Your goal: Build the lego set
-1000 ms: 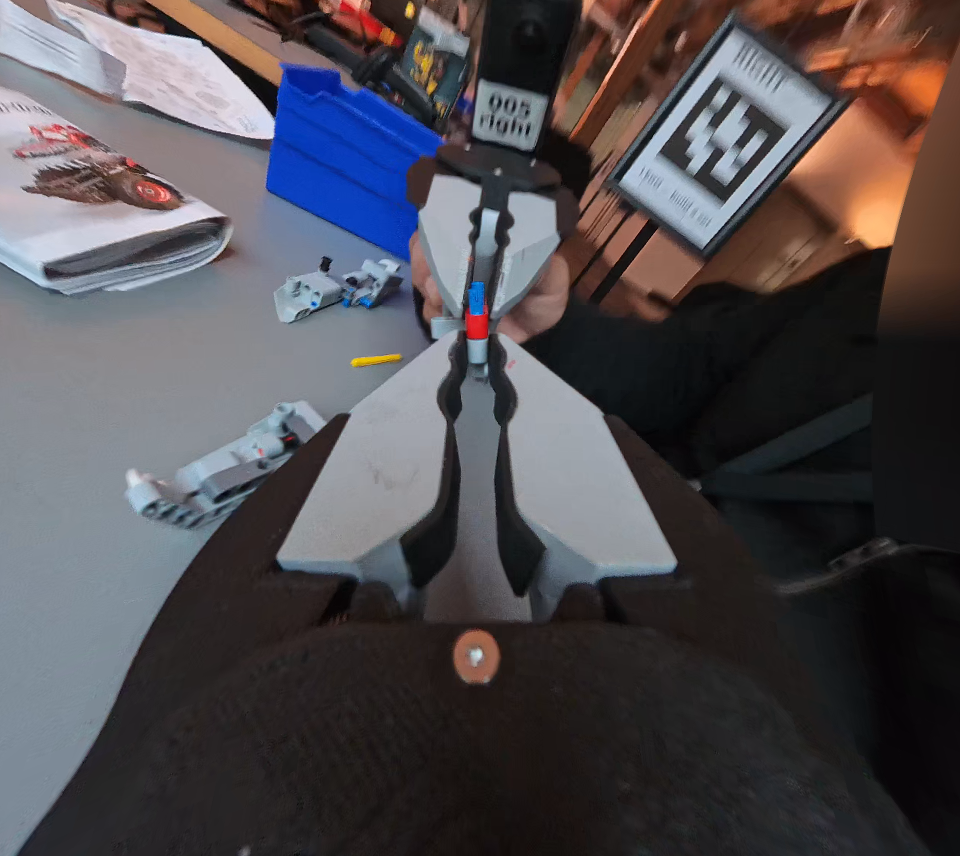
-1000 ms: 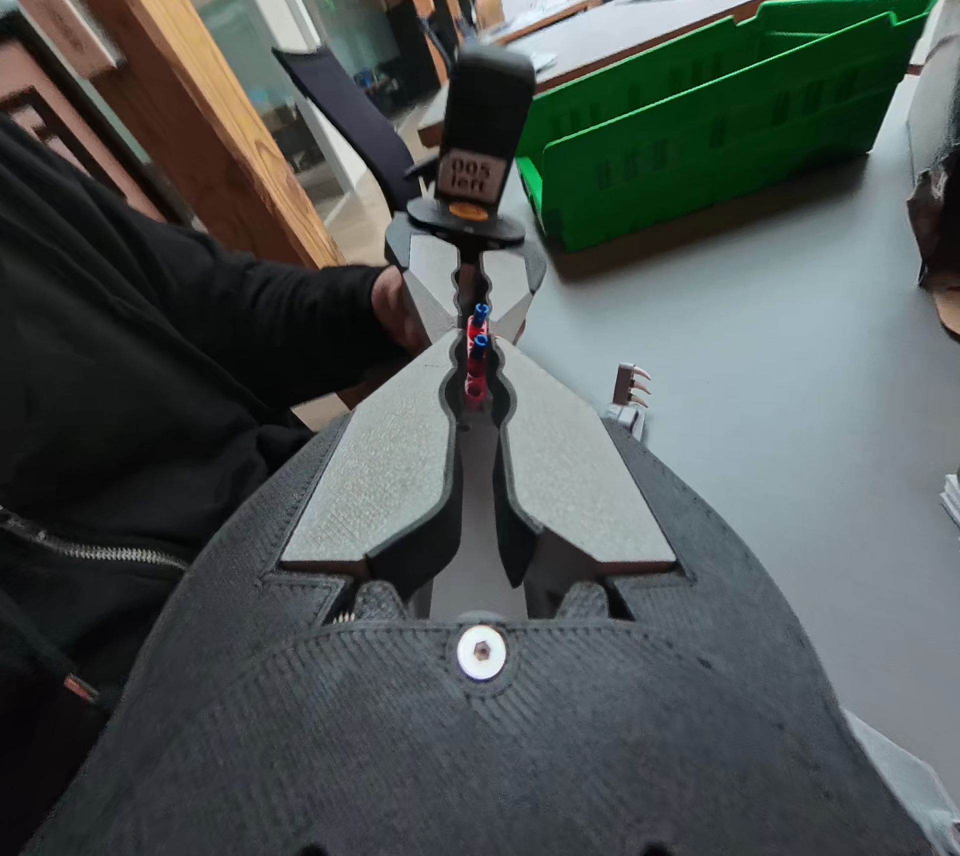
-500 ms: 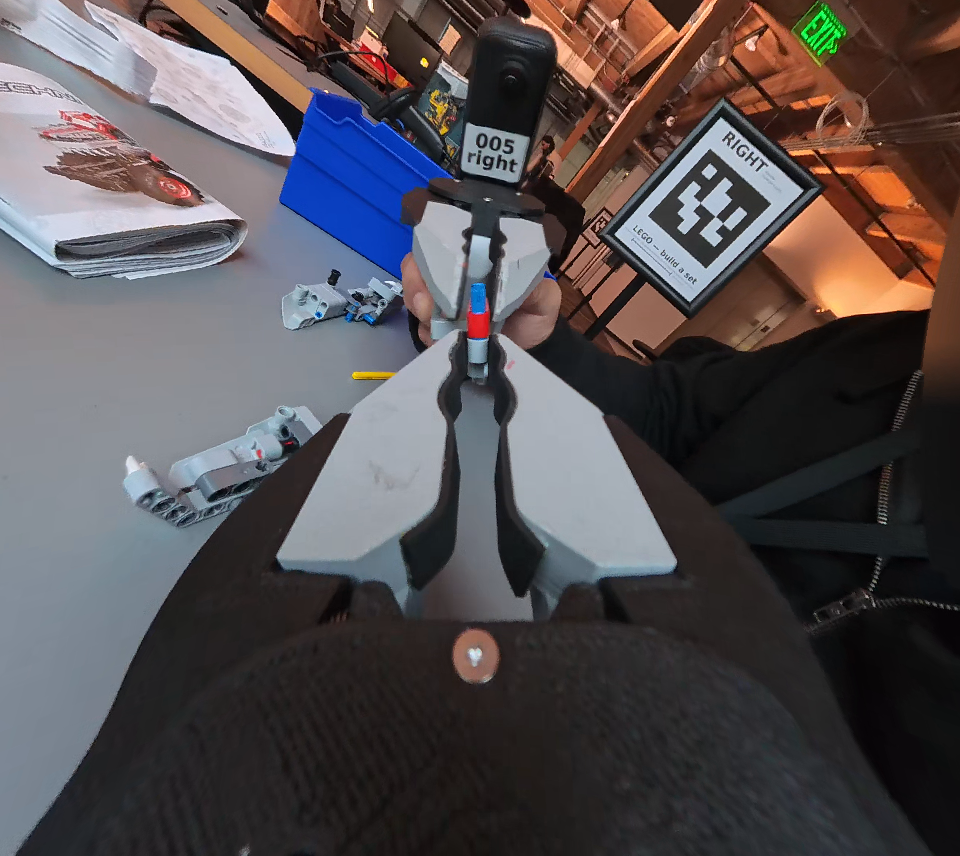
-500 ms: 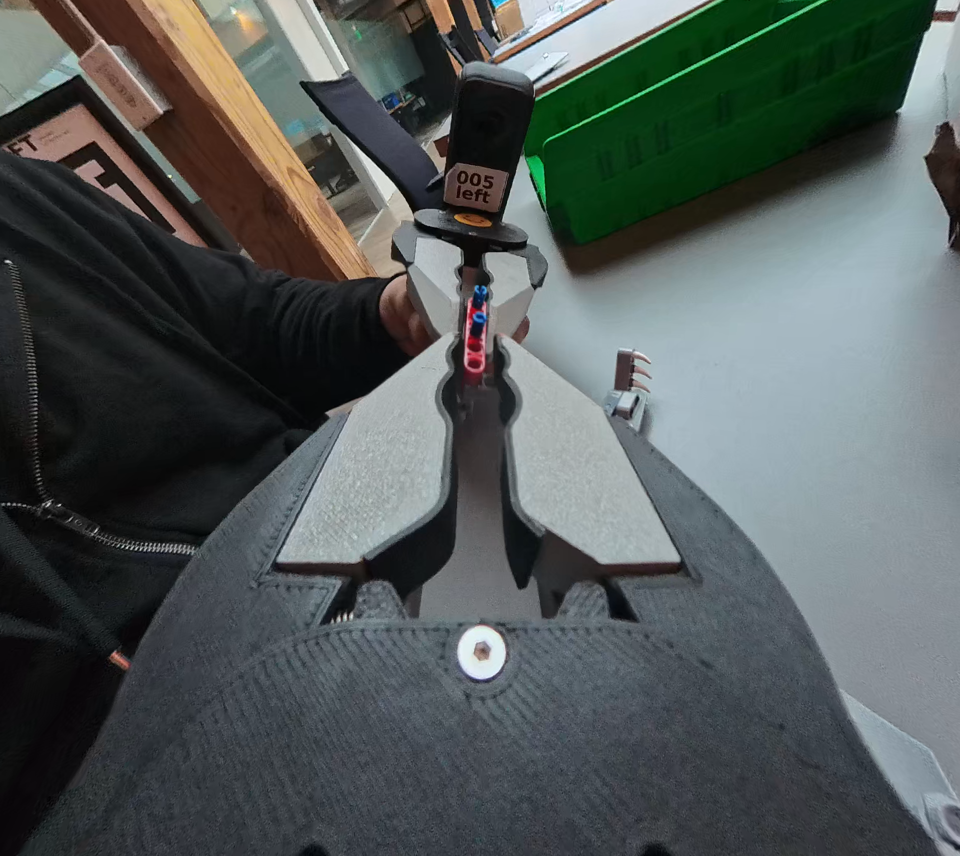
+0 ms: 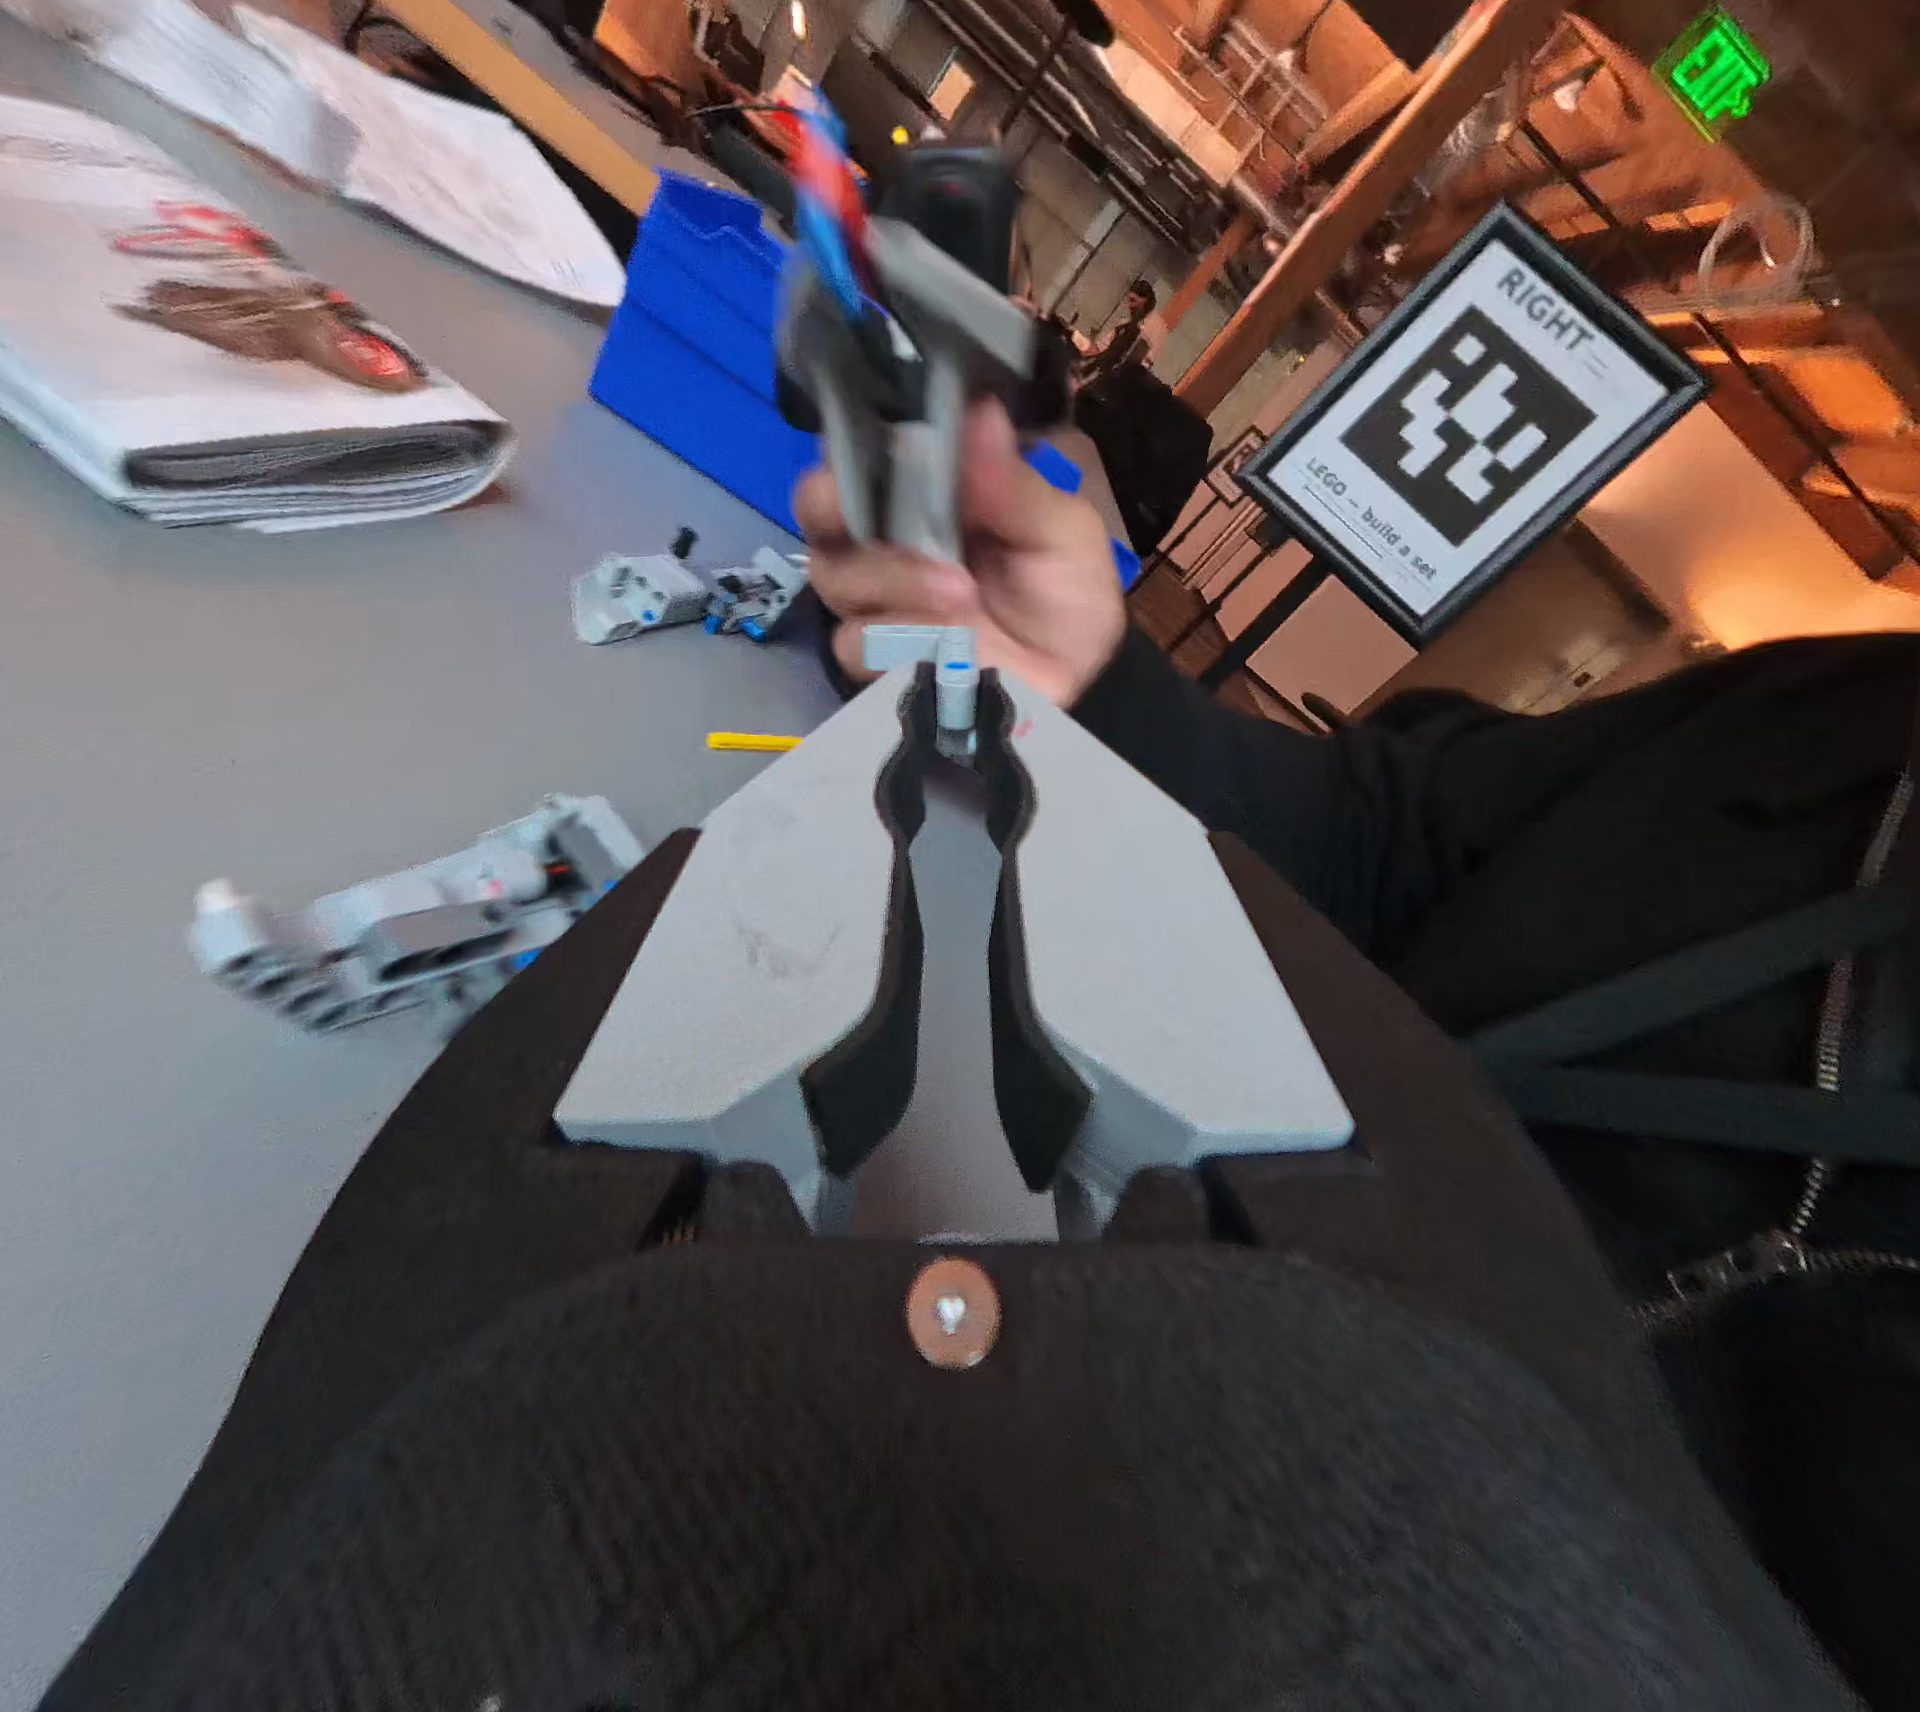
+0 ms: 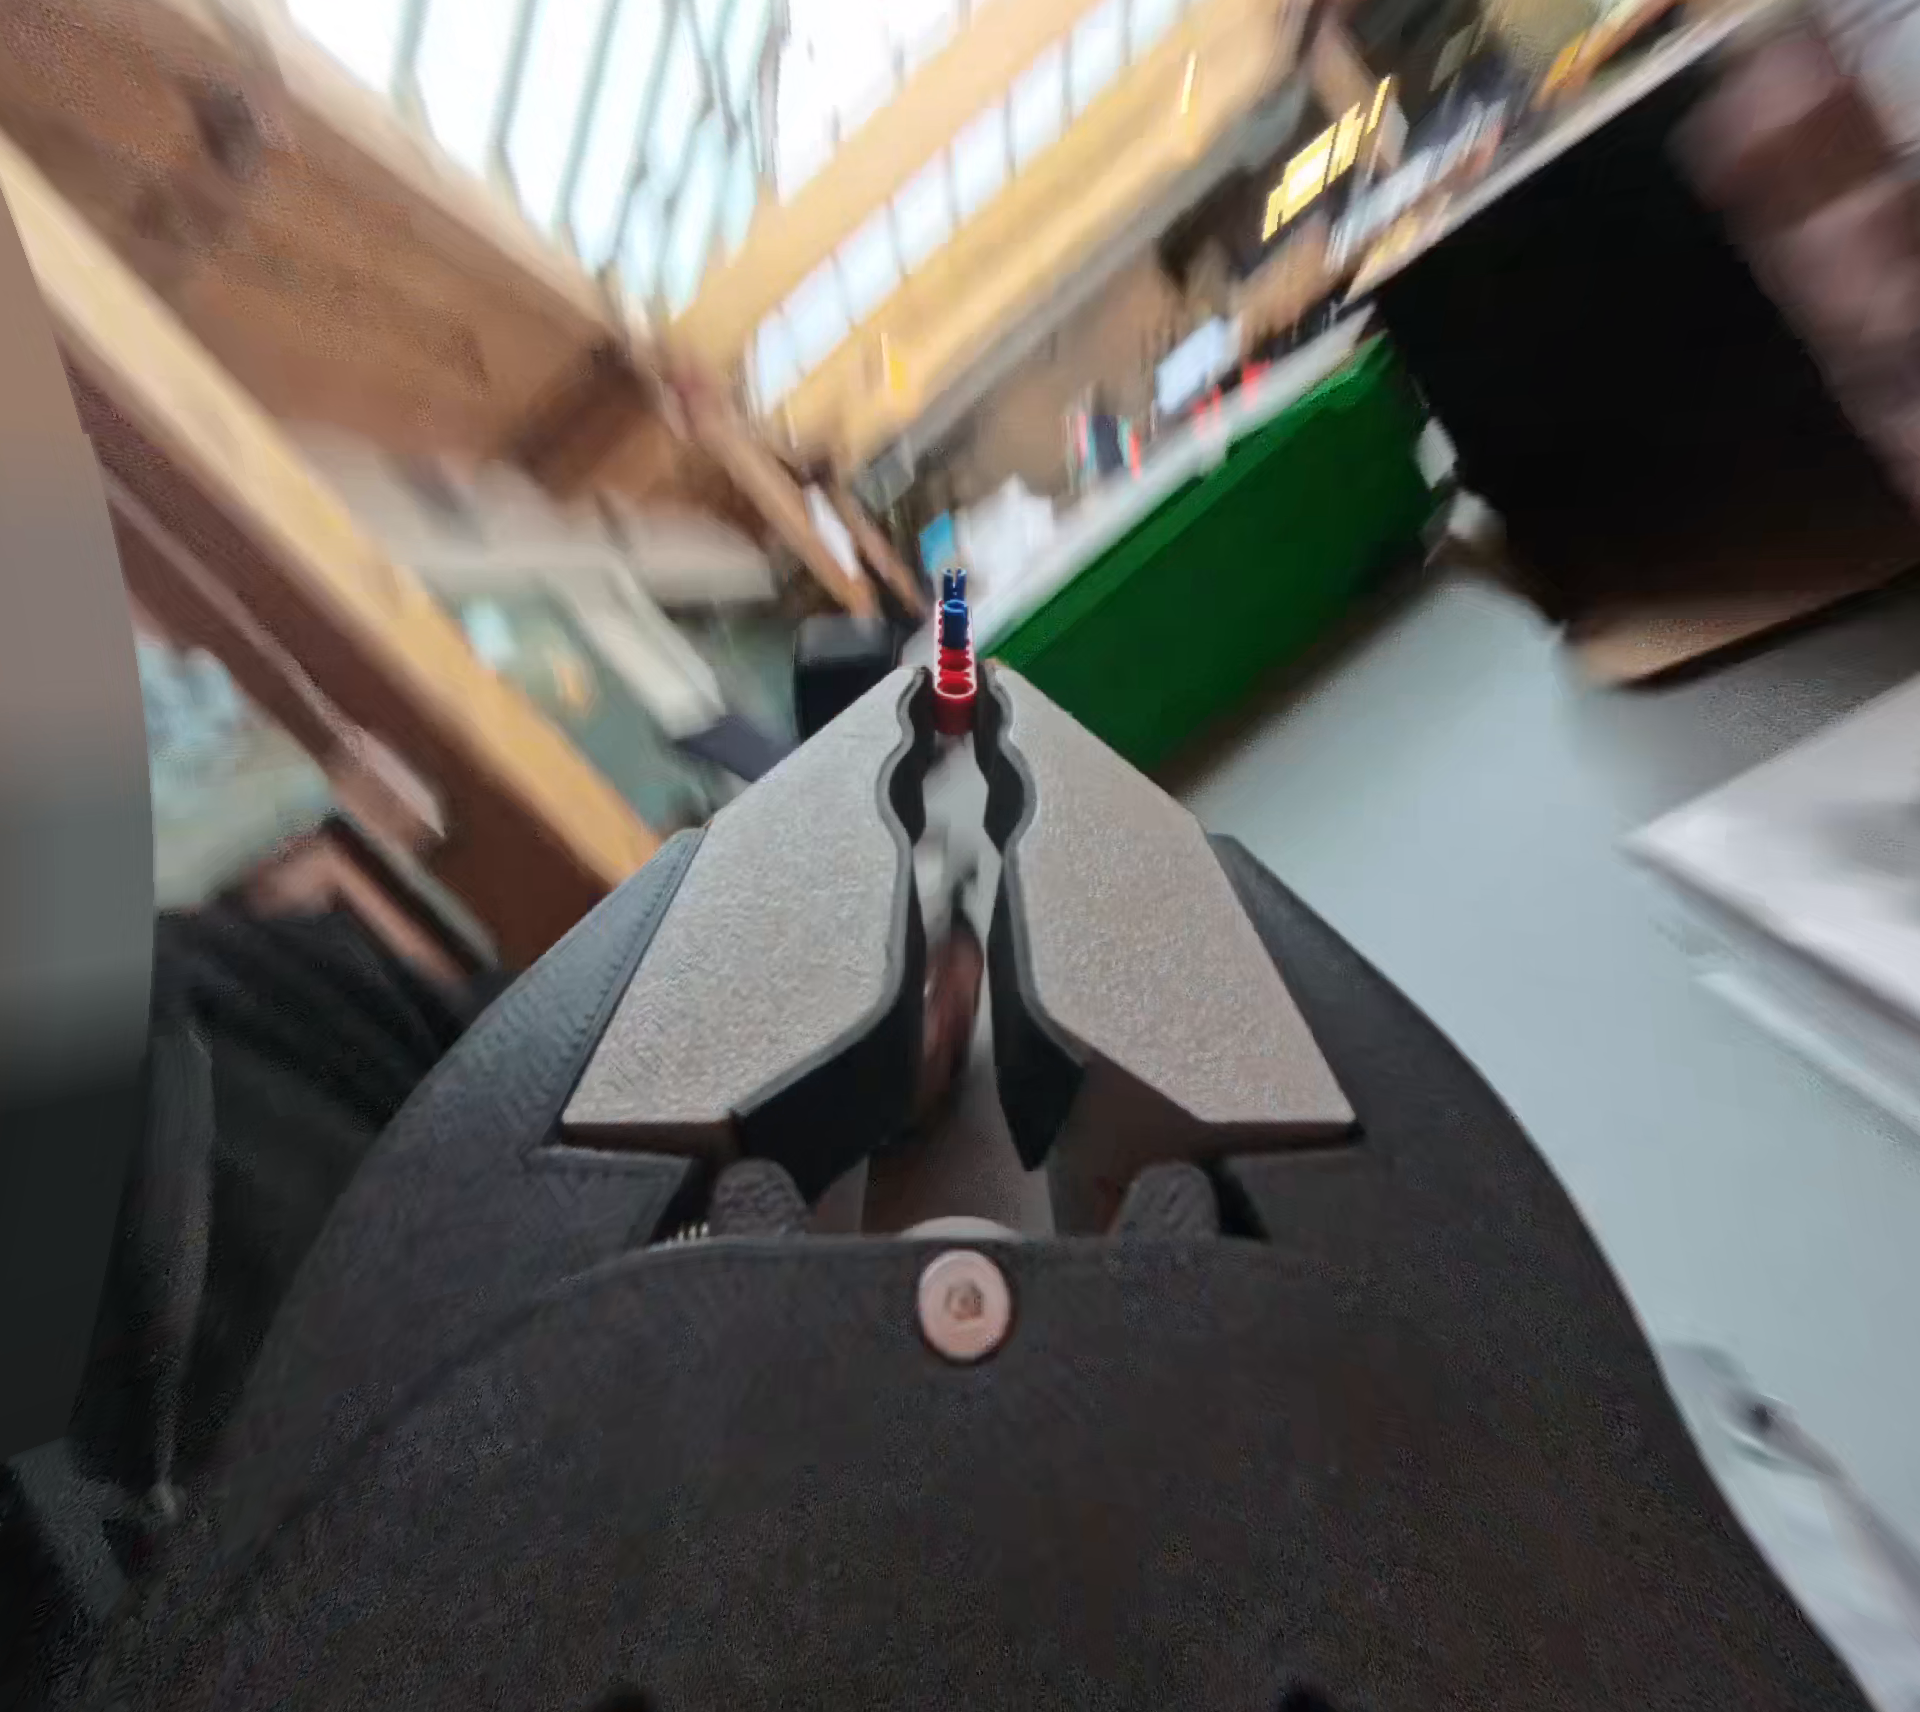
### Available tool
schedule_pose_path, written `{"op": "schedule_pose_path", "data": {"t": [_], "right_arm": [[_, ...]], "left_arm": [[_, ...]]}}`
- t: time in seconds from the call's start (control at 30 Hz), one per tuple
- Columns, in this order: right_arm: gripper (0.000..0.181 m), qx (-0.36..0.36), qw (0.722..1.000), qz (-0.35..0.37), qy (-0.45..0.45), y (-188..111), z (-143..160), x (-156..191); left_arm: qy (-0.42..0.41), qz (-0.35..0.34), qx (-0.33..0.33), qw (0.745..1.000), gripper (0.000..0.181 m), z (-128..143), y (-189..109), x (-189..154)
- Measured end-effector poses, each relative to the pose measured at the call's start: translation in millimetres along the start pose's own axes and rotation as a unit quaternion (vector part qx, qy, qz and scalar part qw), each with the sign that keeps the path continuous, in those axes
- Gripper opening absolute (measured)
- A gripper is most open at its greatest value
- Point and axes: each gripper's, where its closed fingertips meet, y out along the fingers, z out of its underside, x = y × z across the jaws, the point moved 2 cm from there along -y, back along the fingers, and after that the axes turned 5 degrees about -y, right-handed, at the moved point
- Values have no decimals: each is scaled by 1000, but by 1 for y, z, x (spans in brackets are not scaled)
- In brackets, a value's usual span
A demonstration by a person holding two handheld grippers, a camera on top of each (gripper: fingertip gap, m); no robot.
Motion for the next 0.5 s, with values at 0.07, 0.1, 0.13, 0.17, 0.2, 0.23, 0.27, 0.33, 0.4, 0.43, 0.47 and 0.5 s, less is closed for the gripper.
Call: {"op": "schedule_pose_path", "data": {"t": [0.07,0.1,0.13,0.17,0.2,0.23,0.27,0.33,0.4,0.43,0.47,0.5], "right_arm": [[3,-8,1000,8,23,-14,-4,-12],[4,30,1000,6,6,-9,10,-7],[4,38,999,4,-12,-2,16,-2],[4,43,999,-4,-16,3,18,2],[4,45,999,-17,-6,6,17,4],[4,41,999,-32,6,8,15,6],[4,45,998,-50,21,8,16,7],[4,43,996,-57,47,7,19,4],[4,44,994,-71,68,8,21,4],[4,54,994,-64,69,9,25,2],[4,68,993,-64,72,10,29,1],[4,71,992,-69,75,11,31,3]], "left_arm": [[5,-2,-2,1000,6,6,9,-7],[-2,-4,3,1000,6,7,12,-5],[-11,-6,7,1000,6,5,13,-1],[-17,-13,5,1000,6,3,12,5],[-18,-26,2,1000,6,-1,9,10],[-14,-44,7,999,6,-3,4,16],[-2,-68,24,997,6,-3,-1,23],[41,-128,55,989,5,-5,-12,37],[71,-162,81,981,5,-4,-16,46],[72,-158,92,981,5,-2,-14,45],[69,-149,101,981,5,0,-13,44],[68,-142,104,982,5,1,-13,43]]}}
